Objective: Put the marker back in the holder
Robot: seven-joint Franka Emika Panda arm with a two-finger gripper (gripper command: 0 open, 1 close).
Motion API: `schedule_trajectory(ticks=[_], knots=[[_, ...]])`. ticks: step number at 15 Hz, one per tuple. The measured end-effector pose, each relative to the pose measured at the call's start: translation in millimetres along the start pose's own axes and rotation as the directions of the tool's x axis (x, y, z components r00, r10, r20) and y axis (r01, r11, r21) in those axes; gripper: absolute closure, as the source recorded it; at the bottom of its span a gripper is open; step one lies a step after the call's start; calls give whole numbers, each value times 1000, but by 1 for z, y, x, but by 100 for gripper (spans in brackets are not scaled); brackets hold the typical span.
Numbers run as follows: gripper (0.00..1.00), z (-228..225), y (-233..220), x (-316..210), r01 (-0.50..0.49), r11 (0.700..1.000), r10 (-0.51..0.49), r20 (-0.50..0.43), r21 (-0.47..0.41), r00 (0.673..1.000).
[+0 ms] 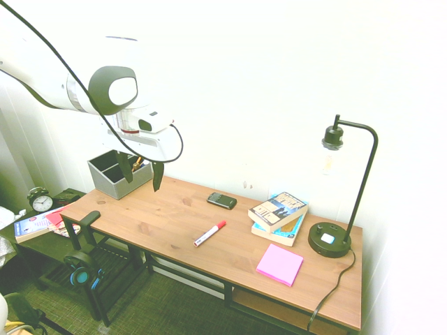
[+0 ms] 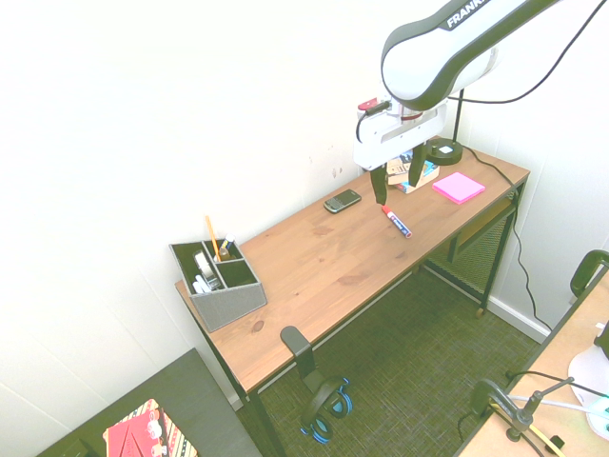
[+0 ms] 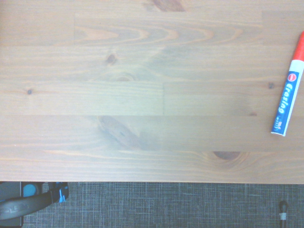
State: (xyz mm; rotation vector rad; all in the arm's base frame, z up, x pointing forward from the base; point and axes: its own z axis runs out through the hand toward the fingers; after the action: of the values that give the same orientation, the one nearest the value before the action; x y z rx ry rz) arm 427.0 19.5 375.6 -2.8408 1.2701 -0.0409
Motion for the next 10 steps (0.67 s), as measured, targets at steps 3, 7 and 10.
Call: schedule_trajectory(ticks=[3,7,10], knots=[[0,1,0,4,-9,1000,10,-17,15,1000],[0,47,17,42,-113,993,114,-22,25,993],[0,107,39,77,-201,979,201,-22,23,979]])
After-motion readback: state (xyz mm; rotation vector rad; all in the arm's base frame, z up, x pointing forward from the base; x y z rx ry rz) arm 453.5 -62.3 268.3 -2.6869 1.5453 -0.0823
